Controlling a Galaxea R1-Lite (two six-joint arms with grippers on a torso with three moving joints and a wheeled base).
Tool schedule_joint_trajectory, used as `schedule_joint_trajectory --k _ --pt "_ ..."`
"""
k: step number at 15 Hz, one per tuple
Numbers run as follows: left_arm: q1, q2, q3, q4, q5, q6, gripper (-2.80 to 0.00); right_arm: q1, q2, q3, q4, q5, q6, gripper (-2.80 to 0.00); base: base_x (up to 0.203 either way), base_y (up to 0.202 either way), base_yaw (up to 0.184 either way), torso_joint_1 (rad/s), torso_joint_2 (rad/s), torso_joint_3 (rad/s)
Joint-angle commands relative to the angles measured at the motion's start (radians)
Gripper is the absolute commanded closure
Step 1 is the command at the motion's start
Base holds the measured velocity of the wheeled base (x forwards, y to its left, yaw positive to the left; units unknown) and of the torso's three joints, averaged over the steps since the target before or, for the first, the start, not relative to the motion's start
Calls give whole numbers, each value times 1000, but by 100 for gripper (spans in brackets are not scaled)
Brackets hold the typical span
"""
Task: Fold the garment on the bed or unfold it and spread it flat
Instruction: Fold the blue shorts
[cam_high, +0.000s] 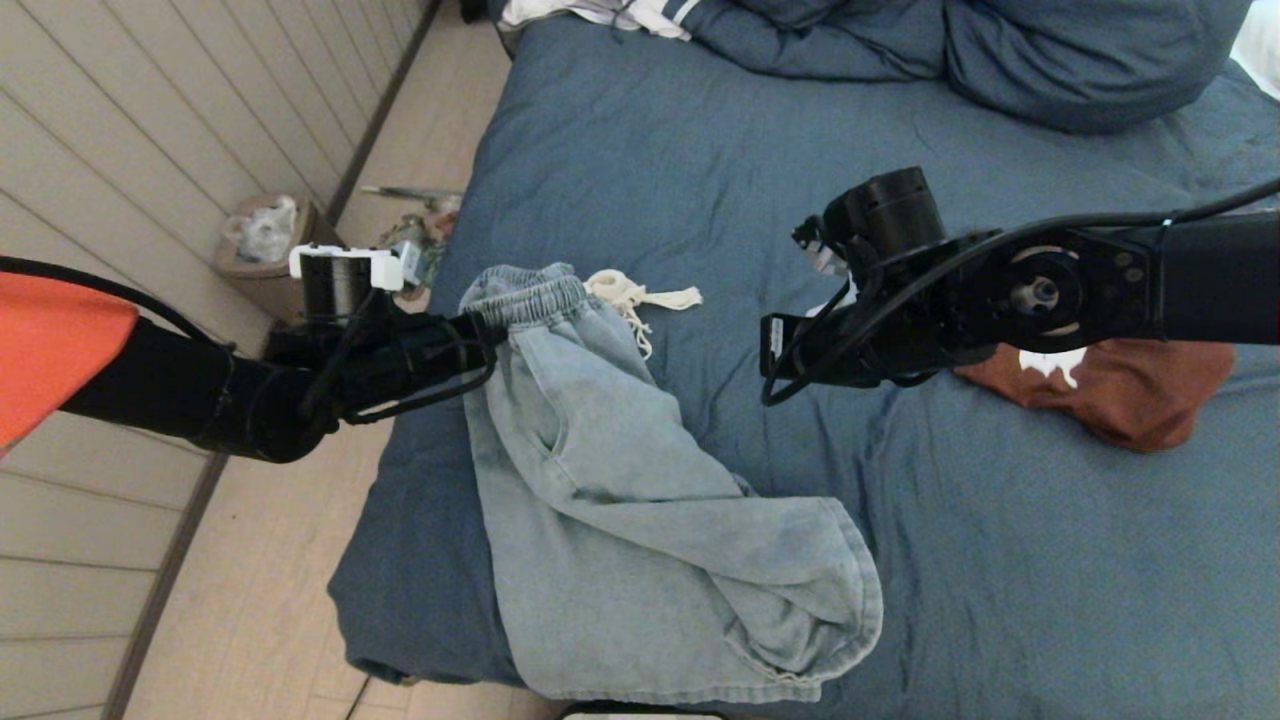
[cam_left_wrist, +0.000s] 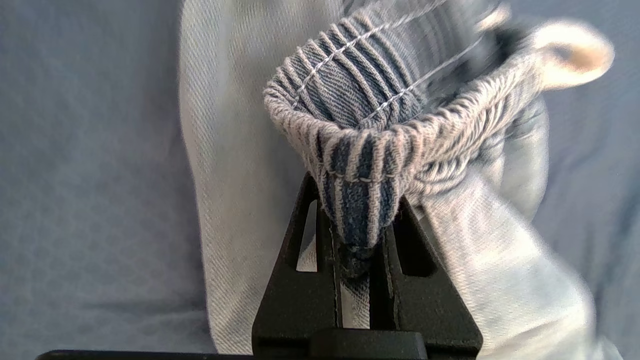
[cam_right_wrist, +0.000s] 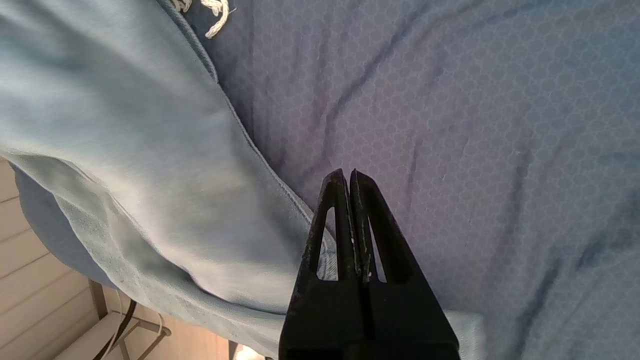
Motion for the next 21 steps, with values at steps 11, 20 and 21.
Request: schedule_joint_trajectory --k 11,20,21 --pt "147 14 -157 144 -173 33 0 0 12 1 2 -2 3 0 0 0 0 0 0 0" --pt "145 -104 -47 161 -176 57 -280 2 7 4 2 -2 3 0 0 0 0 0 0 0" --pt "147 -139 -15 162 -176 53 -280 2 3 6 2 -2 3 0 0 0 0 0 0 0"
